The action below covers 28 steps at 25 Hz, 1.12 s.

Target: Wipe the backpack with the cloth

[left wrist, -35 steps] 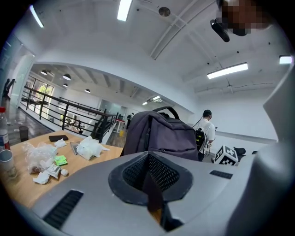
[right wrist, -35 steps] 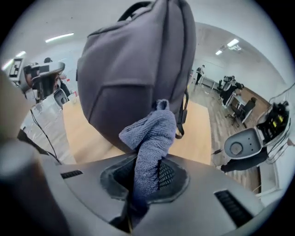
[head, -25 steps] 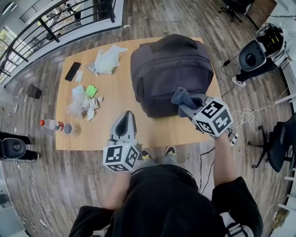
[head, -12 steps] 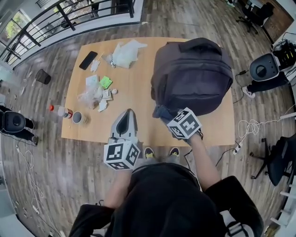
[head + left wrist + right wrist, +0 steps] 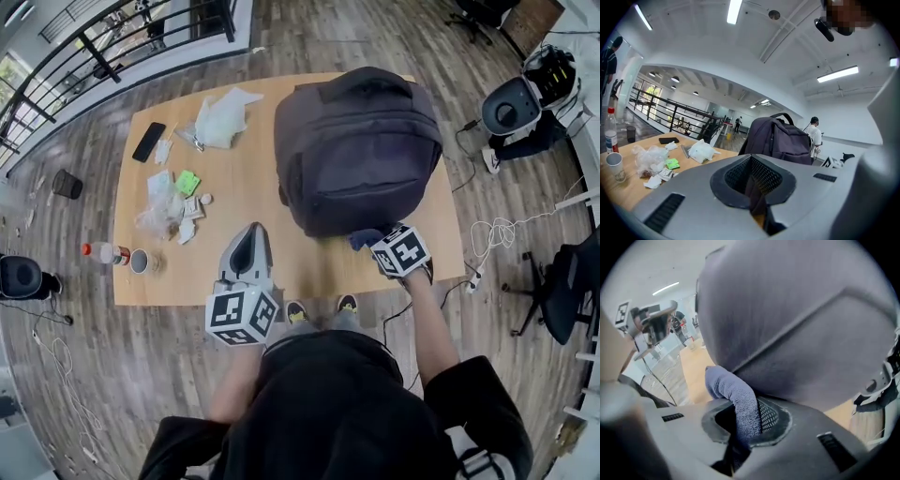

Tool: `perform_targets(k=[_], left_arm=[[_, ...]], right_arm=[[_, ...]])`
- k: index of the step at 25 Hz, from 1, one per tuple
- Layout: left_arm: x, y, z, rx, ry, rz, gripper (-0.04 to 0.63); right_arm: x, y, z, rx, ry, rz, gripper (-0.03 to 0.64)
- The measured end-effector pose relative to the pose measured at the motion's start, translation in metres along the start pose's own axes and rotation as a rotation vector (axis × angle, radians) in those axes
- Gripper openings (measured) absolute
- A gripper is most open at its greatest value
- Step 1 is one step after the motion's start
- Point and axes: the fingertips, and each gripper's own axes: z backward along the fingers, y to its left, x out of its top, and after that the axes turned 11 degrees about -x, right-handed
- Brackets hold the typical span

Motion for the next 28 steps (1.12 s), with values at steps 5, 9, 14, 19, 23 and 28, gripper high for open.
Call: perform_targets(k=[5,9,14,19,23,28], left_arm=[[0.002,-0.027,-0.026,-0.076,0.006,-0.017,0.015],[0.004,-0.041,-0.036,-0.103,0.005,-0.028,0.015],[0.001,-0.044,-0.038,-0.106,0.019,-0.026,0.015],[0.0,-0.039,-0.03,-0.092,0.018,-0.02,0.015],[0.002,-0.028,-0.022,-0.067,0.014,-0.019,0.015],[0.002,-0.014,-0.012,-0.03,0.008,-0.01,0.015]], right_arm=[[0.054,-0.072,0.107,-0.204,-0.207,0.075,0.041],[0.073,-0.094,0.122,-0.24,-0.239,0.074,0.041],[0.064,-0.092,0.123,-0.198,-0.332,-0.16,0.041],[-0.029,-0.086,0.061,-0.153,-0.027,-0.198,0.041],[-0.098,-0.102,0.016,-0.185,0.069,-0.389,0.041],[-0.051,-0.138,0.064,-0.194,-0.316,-0.756,0.041]])
